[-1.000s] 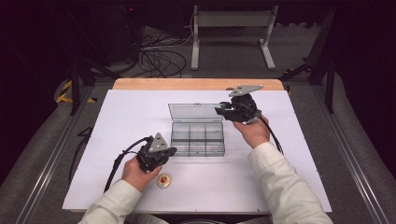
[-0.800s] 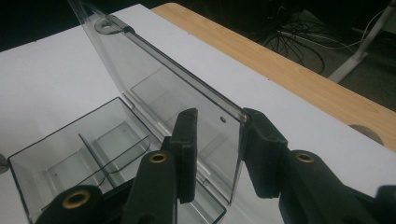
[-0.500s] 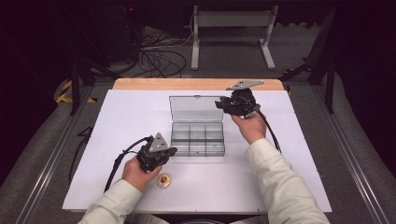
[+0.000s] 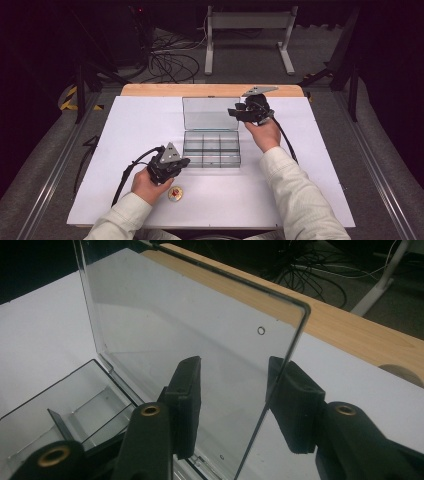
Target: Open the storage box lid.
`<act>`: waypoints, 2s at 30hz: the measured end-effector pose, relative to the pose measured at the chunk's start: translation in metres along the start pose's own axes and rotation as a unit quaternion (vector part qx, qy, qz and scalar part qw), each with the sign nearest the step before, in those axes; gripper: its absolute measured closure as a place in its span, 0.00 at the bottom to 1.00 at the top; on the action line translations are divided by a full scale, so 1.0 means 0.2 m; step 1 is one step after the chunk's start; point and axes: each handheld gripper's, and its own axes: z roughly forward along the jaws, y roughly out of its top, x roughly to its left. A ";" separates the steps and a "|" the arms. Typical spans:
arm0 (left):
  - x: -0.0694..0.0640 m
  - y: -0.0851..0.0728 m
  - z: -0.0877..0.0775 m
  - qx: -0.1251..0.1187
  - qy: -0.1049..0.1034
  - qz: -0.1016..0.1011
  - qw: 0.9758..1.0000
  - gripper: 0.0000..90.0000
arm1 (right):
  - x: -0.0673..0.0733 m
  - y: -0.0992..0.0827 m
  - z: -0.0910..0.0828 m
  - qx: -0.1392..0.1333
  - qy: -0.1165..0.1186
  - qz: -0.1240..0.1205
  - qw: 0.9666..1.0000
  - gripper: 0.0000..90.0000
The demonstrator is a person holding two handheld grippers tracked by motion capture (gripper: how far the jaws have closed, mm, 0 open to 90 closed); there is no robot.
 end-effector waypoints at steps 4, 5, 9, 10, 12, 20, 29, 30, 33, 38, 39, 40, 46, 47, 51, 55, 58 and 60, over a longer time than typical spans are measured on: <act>0.00 0.00 0.00 0.000 0.001 0.000 1.000 1.00 | -0.01 -0.01 0.03 -0.001 0.000 0.004 1.000 0.59; 0.00 0.00 0.00 0.000 0.001 0.000 1.000 1.00 | -0.01 -0.01 0.04 -0.001 -0.003 0.006 1.000 0.58; 0.00 0.00 0.00 0.000 0.000 0.000 1.000 1.00 | -0.02 -0.02 0.07 0.000 -0.006 0.009 1.000 0.54; 0.00 0.00 0.00 0.000 0.000 0.000 1.000 1.00 | -0.03 -0.02 0.08 0.000 -0.006 0.010 1.000 0.53; 0.00 0.00 0.00 0.000 0.000 -0.001 1.000 1.00 | -0.03 -0.03 0.10 0.003 -0.008 0.011 1.000 0.52; 0.00 0.00 0.00 0.001 0.000 0.000 1.000 1.00 | -0.05 -0.04 0.15 0.013 -0.008 0.025 1.000 0.47; 0.00 0.00 0.00 0.000 -0.003 0.001 1.000 1.00 | -0.07 -0.04 0.21 0.031 -0.013 0.039 0.999 0.41; 0.00 0.00 0.00 0.000 -0.003 0.001 1.000 1.00 | -0.07 -0.05 0.21 0.031 -0.012 0.040 0.999 0.40; 0.00 0.00 0.00 0.000 -0.002 0.002 1.000 1.00 | -0.08 -0.06 0.23 0.036 -0.009 0.047 0.998 0.37; 0.00 0.00 0.00 0.000 -0.003 0.001 1.000 1.00 | -0.09 -0.08 0.26 0.045 -0.003 0.057 0.997 0.32; 0.01 0.00 0.00 0.000 -0.003 0.001 1.000 1.00 | -0.09 -0.08 0.26 0.048 0.000 0.062 0.997 0.31; 0.01 0.00 0.00 0.000 -0.004 0.000 1.000 1.00 | -0.09 -0.09 0.27 0.050 0.004 0.068 0.996 0.29; 0.01 0.00 0.00 0.000 -0.003 0.001 1.000 1.00 | -0.10 -0.11 0.30 0.062 0.009 0.082 0.995 0.25; 0.00 0.00 0.00 0.000 -0.004 0.000 1.000 1.00 | -0.10 -0.11 0.31 0.064 0.008 0.082 0.995 0.24; 0.00 0.00 0.00 0.002 -0.004 0.000 1.000 0.99 | -0.11 -0.13 0.32 0.080 0.008 0.093 0.992 0.21; 0.00 0.00 0.00 0.003 -0.004 0.001 1.000 0.99 | -0.11 -0.14 0.34 0.092 0.007 0.097 0.991 0.18; 0.00 0.00 0.00 0.004 -0.005 0.001 1.000 0.99 | -0.11 -0.14 0.33 0.092 0.006 0.097 0.991 0.17; 0.00 0.00 0.00 0.004 -0.004 0.001 1.000 0.99 | -0.11 -0.13 0.32 0.085 0.005 0.096 0.992 0.17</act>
